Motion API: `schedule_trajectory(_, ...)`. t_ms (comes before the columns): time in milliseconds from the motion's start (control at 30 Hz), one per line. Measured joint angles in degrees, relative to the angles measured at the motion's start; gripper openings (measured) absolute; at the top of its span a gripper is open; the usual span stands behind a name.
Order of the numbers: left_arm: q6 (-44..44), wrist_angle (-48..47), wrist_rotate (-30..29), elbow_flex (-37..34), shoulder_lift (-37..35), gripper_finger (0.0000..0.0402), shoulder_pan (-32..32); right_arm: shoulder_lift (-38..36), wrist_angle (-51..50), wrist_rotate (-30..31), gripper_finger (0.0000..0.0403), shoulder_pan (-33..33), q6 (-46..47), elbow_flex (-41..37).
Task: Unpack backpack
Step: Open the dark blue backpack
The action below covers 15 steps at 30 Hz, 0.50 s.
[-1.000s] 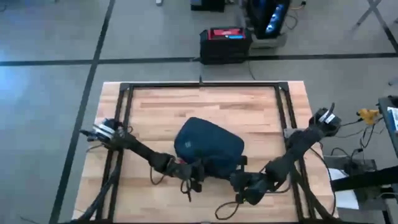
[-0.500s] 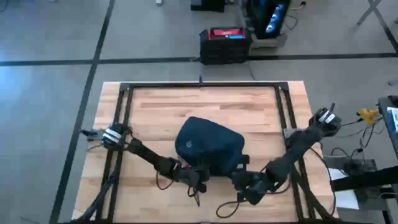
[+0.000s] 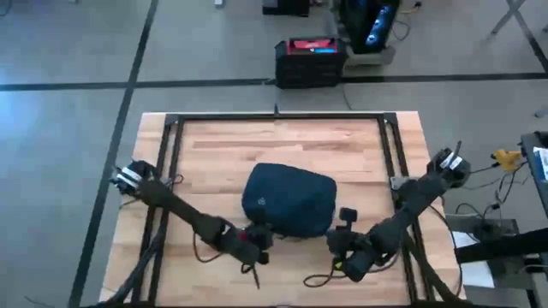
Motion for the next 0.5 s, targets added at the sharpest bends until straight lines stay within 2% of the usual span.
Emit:
schedule_trajectory(133, 6.44, 13.78, 9.81, 0.04, 4.33, 0.0044, 1.98, 0.0, 4.36, -0.01, 0.0, -0.63, -4.08, -0.04)
schedule_trajectory(200, 7.57, 18.8, 12.91, 0.21, 7.01, 0.0072, 3.12, 0.0, 4.53, -0.07, 0.0, -1.0, -4.97, -0.09)
schedule_trajectory(333, 7.81, 23.44, 14.04, 2.7, 12.92, 0.014, 5.01, 0.0, 4.68, -0.07, 0.0, -1.37, -5.23, -0.09)
schedule_trajectory(500, 7.53, 20.55, 12.56, 8.76, 19.53, 0.022, 7.22, 0.0, 4.69, -0.09, 0.0, -1.36, -5.49, -0.11)
